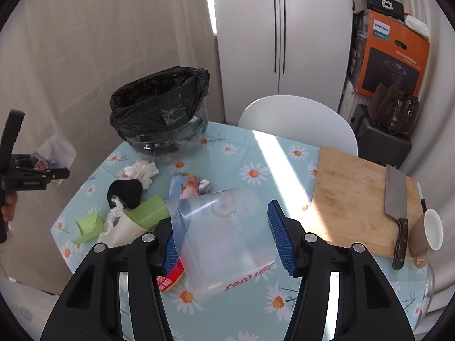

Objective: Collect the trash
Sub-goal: 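Lift the clear cup with the left tool over the black trash bin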

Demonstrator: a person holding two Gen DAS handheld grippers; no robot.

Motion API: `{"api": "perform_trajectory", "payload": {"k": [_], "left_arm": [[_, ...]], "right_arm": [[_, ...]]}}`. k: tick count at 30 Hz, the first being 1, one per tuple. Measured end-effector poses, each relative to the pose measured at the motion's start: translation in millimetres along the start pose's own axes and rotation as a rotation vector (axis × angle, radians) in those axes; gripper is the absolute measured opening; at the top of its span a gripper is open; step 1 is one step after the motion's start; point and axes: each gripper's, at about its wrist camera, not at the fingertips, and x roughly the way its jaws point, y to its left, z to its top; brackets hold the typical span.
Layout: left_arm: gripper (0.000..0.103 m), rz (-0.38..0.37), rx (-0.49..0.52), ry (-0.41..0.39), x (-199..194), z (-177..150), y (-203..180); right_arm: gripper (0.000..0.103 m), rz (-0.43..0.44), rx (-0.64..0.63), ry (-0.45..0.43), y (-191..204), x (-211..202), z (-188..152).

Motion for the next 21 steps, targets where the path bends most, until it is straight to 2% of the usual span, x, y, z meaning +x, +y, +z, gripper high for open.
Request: {"api": "perform_trajectory", "payload": {"k": [3,7,10,13,15,18,21], "left_arm": [[0.052,0.009,0.012,-0.028,-9.8,10.8,-1.6],[0.052,-0.016,0.011,-0.057,-19.2,29.0,0.1],[0.052,0.017,0.027,-0.091,-22.0,44.5,0.2],[0.052,0.015,0.047,-0.111,-21.9,62.5,2.4],[0.052,-0.004,0.053,-0.117,-19.6,75.4,5.7],[0.052,-0.094,0.065,-0.115,-14.8,95.4,11.4],[0.052,-0.107,0.119,-0.120,-7.2,115.7,11.8]], "right_arm": [[0.052,-0.004,-0.020,-0.032,1.7,-8.3,13.0],[0.052,-0.006,-0.039,-0.071,7.3,-13.3,33.4],[0.052,0.005,-0.046,-0.100,14.6,-14.4,51.8],[0.052,0.019,-0.062,-0.123,25.8,-10.5,73.1],[0.052,0.027,-0.077,-0.134,34.9,-6.2,88.3],[0.052,0.033,-0.112,-0.147,49.7,-0.2,111.6],[0.052,0.032,-0.144,-0.170,64.4,5.4,133.9]]}}
